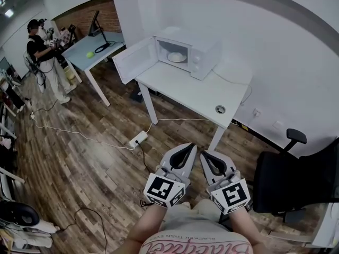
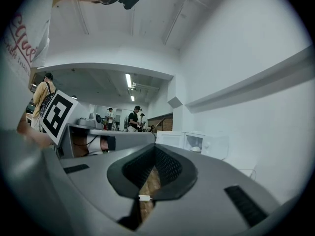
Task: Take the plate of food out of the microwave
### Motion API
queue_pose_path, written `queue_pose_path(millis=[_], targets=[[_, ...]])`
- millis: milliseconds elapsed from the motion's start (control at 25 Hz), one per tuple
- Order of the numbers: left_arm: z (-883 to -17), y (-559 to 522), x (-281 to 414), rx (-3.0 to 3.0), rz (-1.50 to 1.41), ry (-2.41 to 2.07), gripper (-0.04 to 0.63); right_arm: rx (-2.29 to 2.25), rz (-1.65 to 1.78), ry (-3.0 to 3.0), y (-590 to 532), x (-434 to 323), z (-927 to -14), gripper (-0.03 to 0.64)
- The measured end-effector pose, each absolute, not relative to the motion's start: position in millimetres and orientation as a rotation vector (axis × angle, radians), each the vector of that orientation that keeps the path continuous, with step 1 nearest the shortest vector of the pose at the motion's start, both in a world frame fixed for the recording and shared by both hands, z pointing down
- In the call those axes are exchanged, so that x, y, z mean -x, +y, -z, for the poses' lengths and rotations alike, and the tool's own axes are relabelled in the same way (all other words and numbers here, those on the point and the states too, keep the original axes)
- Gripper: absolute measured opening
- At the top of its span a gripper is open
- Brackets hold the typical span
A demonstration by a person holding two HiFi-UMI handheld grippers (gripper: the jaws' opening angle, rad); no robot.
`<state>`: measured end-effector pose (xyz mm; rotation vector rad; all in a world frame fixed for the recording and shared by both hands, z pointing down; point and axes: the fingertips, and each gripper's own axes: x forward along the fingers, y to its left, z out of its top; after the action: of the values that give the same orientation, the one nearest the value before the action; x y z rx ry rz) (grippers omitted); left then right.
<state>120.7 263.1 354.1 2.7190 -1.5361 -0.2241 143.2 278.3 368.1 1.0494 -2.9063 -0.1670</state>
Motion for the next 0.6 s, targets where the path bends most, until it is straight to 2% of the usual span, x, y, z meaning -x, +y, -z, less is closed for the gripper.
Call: queue_pose_path(millis=[600], targets=[[-354.1, 238.0, -109.4, -2.701, 0.223, -1.555, 0.002, -1.041, 0.155, -2.903, 251.2, -136.9, -369.8, 0.009]])
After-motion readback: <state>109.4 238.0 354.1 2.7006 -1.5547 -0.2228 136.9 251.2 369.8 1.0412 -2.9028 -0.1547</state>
